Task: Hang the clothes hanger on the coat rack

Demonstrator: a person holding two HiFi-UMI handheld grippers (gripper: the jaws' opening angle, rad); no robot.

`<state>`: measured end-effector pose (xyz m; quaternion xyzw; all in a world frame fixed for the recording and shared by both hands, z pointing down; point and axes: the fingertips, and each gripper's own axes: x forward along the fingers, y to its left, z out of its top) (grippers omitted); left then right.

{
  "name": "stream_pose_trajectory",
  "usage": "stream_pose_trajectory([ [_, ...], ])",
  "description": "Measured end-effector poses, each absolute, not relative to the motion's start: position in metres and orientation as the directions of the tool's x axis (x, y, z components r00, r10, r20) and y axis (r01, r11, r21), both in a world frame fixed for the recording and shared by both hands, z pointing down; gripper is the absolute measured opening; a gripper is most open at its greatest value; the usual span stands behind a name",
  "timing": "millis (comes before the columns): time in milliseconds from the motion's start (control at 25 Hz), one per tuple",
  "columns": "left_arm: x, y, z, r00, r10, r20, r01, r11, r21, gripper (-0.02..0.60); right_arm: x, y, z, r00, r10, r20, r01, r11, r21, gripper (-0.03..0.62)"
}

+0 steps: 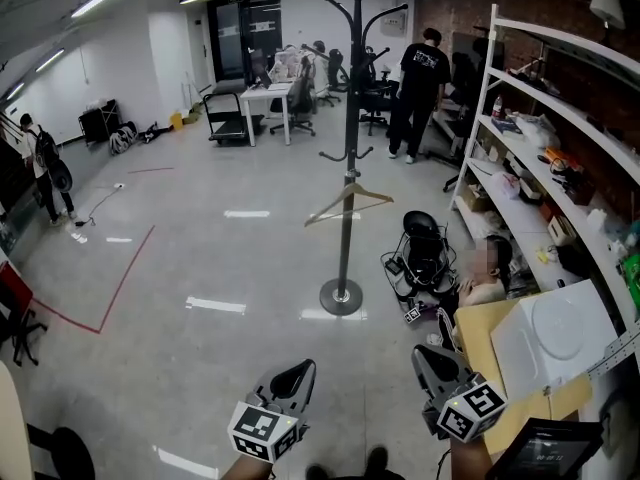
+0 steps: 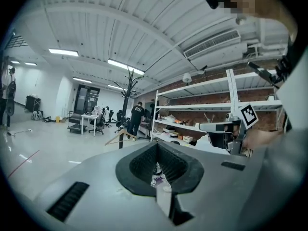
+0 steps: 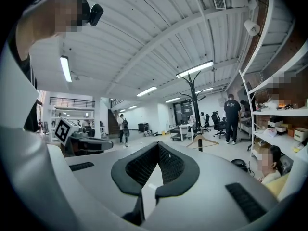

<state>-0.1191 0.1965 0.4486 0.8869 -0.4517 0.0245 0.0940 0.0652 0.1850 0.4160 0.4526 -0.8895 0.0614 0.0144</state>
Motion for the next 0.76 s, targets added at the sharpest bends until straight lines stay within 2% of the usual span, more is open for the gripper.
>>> stream_pose_trajectory([
  [200, -0.125, 0.219, 0.446, 0.569, -0.813, 0.122, -0.82, -0.55, 0.159, 0.0, 0.059, 0.204, 0.412, -0.603, -0.793, 0.088, -0.798, 0.596, -0.091, 0.005],
  [760, -0.09, 0.243, 0.427, 0.553, -0.828, 0.093, -0.828, -0.535, 0.166, 0.0, 0.099, 0.227, 0.391, -0.609, -0.793, 0.019, -0.792, 0.607, -0.069, 0.005],
])
